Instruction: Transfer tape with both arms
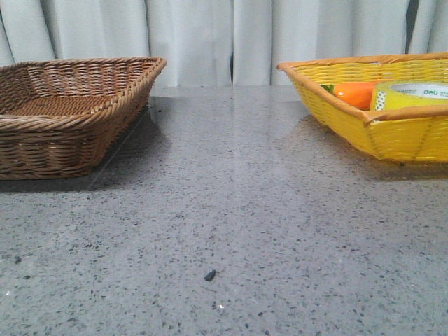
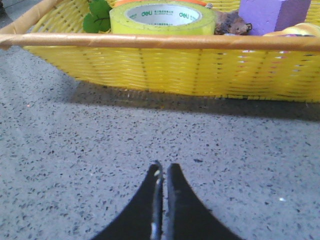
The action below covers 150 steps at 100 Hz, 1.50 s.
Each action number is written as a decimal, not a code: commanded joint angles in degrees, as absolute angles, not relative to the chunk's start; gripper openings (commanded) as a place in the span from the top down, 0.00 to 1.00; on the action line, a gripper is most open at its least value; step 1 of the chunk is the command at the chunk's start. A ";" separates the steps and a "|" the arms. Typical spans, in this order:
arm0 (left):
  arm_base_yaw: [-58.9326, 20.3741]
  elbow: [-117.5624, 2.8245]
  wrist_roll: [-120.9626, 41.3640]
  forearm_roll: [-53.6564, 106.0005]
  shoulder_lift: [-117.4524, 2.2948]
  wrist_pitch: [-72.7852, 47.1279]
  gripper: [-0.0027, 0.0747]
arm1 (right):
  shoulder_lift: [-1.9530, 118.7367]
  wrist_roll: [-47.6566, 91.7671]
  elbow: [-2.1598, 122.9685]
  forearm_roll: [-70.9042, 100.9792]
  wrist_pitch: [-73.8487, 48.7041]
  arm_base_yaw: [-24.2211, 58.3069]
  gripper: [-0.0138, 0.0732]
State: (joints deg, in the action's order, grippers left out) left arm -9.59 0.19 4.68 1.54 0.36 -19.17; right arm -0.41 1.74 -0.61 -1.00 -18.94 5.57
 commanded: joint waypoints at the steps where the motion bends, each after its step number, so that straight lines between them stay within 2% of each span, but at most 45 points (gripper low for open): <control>1: -10.05 0.70 5.29 2.09 2.06 -16.58 0.99 | -1.67 2.19 -1.77 -1.01 -18.14 5.21 0.93; 131: -10.05 0.70 5.29 2.09 2.06 -16.58 0.99 | -1.67 2.19 -1.77 -1.14 -18.13 5.21 0.93; 150: -10.05 0.70 5.29 2.09 2.06 -16.48 0.99 | -1.67 2.19 -1.77 -1.14 -13.87 5.21 0.93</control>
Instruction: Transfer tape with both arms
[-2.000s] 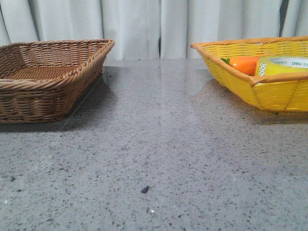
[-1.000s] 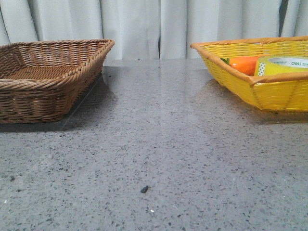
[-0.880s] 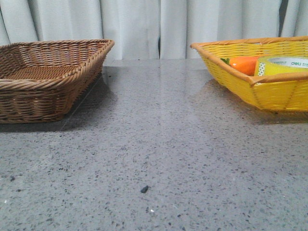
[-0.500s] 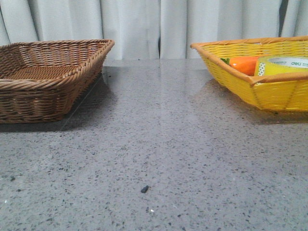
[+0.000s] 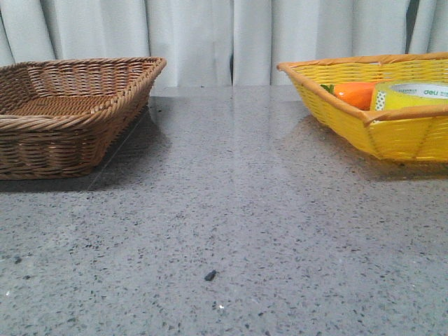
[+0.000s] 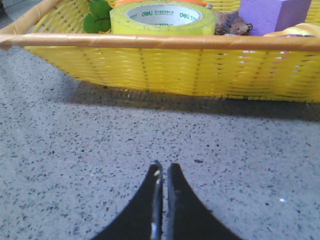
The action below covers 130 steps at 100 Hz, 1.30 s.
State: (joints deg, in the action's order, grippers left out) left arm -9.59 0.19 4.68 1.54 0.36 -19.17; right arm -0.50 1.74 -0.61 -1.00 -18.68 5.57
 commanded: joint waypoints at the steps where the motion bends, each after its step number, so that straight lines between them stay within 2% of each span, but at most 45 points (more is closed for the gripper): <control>1: -10.05 0.70 5.29 2.09 2.06 -16.48 0.99 | -1.67 2.19 -1.77 -1.14 -13.36 5.21 0.93; 36: -10.05 0.70 5.05 4.47 2.06 -13.94 0.99 | -1.67 2.19 -1.77 -0.73 1.31 5.17 0.93; 61: -10.05 0.70 5.05 28.93 2.06 -3.79 0.99 | -1.67 1.91 -1.77 8.65 6.12 5.17 0.93; 79: -10.05 0.70 5.05 52.18 2.06 1.22 0.99 | -1.67 1.91 -1.77 24.66 13.22 5.17 0.93; 91: -10.05 0.70 5.05 58.86 2.06 6.44 0.99 | -1.67 1.91 -1.15 35.20 14.89 5.17 0.93; 110: -10.05 -0.94 5.05 63.93 2.06 10.07 0.99 | -0.94 2.18 6.34 37.76 13.05 5.17 0.93; 123: -10.05 -3.19 4.83 62.46 2.06 10.74 0.99 | 4.68 5.18 15.21 30.83 2.79 5.17 0.89; 130: -10.05 -5.35 4.69 56.46 1.57 12.34 0.99 | 9.96 5.18 20.58 26.59 -3.21 5.17 0.89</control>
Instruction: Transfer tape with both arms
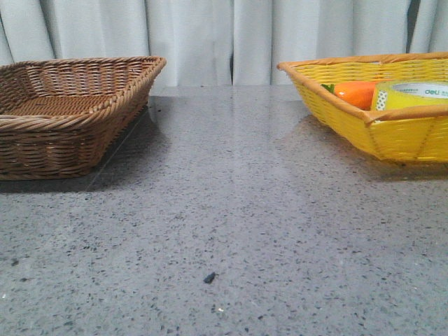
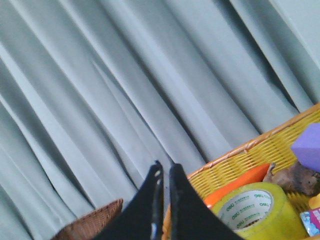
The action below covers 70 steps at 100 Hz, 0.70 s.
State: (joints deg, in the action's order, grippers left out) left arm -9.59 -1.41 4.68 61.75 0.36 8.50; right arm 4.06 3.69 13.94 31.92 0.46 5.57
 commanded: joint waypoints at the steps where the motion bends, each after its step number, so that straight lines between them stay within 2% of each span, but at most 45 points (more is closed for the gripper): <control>1: -10.05 -5.59 4.69 54.71 1.45 12.64 0.99 | 10.55 5.18 21.11 26.35 -3.73 5.17 0.89; 9: -10.05 -9.36 4.69 44.13 -0.37 12.68 0.98 | 17.30 5.18 27.51 24.36 -8.87 5.17 0.89; 14: -10.05 -12.17 4.69 37.29 -2.52 10.50 0.93 | 22.53 5.18 31.32 23.22 -11.65 5.17 0.89; 19: -10.05 -15.40 4.69 31.82 -4.98 5.20 0.84 | 27.21 5.18 35.38 21.95 -15.04 5.17 0.88; 25: -10.46 -19.37 4.69 26.69 -8.31 -1.82 0.67 | 32.57 5.18 41.04 20.26 -20.60 5.17 0.84; 29: -10.58 -22.28 4.69 23.41 -11.11 -7.13 0.56 | 36.47 5.18 44.32 19.32 -23.78 5.17 0.78; 36: -10.58 -26.69 4.60 20.07 -15.82 -14.89 0.43 | 42.55 5.18 50.75 17.73 -29.71 5.62 0.62; 42: -10.58 -30.02 2.29 18.60 -19.54 -19.59 0.40 | 47.03 5.18 56.30 15.53 -34.64 6.31 0.49; 49: -10.58 -32.88 -4.15 18.72 -22.74 -23.94 0.40 | 52.40 5.18 62.38 12.53 -41.11 7.20 0.39; 60: -10.58 -35.43 -9.01 18.85 -26.03 -27.67 0.40 | 61.81 5.18 70.99 9.19 -51.68 8.51 0.38; 70: -10.58 -35.87 -9.01 20.18 -27.39 -28.20 0.40 | 69.13 5.07 75.86 8.13 -56.04 8.97 0.38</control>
State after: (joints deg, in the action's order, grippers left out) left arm -10.15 -33.57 -7.98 18.59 -25.89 -30.61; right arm 65.10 4.43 70.93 9.56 -54.33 8.65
